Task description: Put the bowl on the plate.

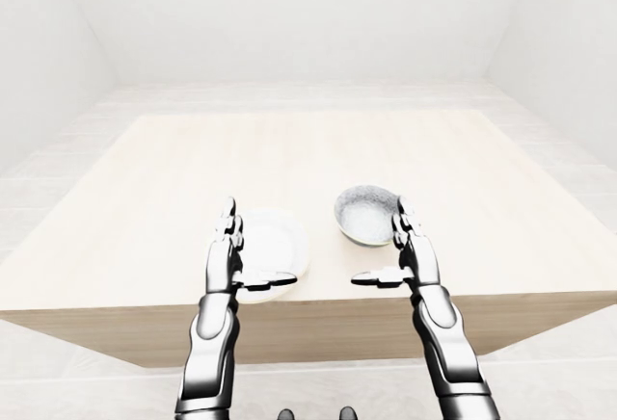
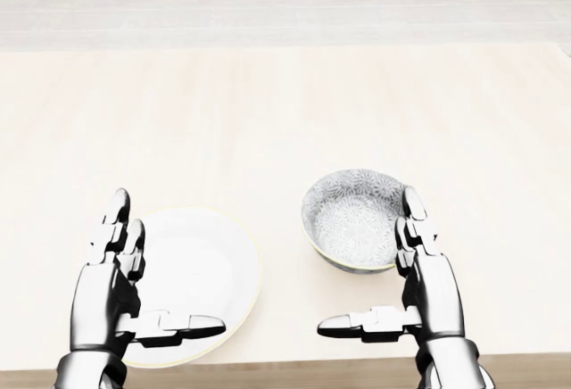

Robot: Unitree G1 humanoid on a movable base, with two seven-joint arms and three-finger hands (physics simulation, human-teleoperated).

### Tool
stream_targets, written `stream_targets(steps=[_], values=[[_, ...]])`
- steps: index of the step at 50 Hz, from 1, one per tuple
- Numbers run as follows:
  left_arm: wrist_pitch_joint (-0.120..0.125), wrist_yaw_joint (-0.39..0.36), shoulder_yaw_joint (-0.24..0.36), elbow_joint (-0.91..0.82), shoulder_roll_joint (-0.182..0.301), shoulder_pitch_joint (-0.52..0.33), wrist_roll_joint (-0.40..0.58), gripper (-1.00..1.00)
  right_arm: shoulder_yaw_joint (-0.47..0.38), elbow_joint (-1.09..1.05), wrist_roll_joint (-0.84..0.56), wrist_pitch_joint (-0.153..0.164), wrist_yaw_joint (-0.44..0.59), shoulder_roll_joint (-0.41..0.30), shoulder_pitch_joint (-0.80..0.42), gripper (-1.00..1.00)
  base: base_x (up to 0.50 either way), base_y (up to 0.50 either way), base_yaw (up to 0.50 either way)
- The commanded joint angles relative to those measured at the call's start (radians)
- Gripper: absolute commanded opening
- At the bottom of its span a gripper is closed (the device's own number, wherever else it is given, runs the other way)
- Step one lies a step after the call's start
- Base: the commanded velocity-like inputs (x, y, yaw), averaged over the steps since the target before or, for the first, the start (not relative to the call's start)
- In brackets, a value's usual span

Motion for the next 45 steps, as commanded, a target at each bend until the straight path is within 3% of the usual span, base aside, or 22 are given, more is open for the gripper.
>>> stream_targets(steps=[1, 12, 16, 45], values=[[0.011, -0.020, 0.020, 0.011, 0.033, -0.030, 0.046, 1.00, -0.024, -0.044, 0.025, 0.006, 0.019, -0.002, 0.006, 1.00, 0.00, 0.00, 0.00], [0.084, -0.009, 0.010, -0.072, 0.073, -0.029, 0.054, 1.00, -0.004, -0.106, 0.007, 0.045, 0.018, -0.019, 0.016, 1.00, 0.00, 0.00, 0.00], [0.084, -0.014, 0.017, -0.123, 0.082, -0.029, 0.054, 1.00, -0.006, -0.152, 0.011, 0.079, 0.019, -0.018, 0.014, 1.00, 0.00, 0.00, 0.00], [0.084, -0.043, 0.062, -0.242, 0.108, -0.064, 0.087, 1.00, -0.022, -0.269, -0.019, 0.079, 0.039, -0.028, 0.011, 1.00, 0.00, 0.00, 0.00]])
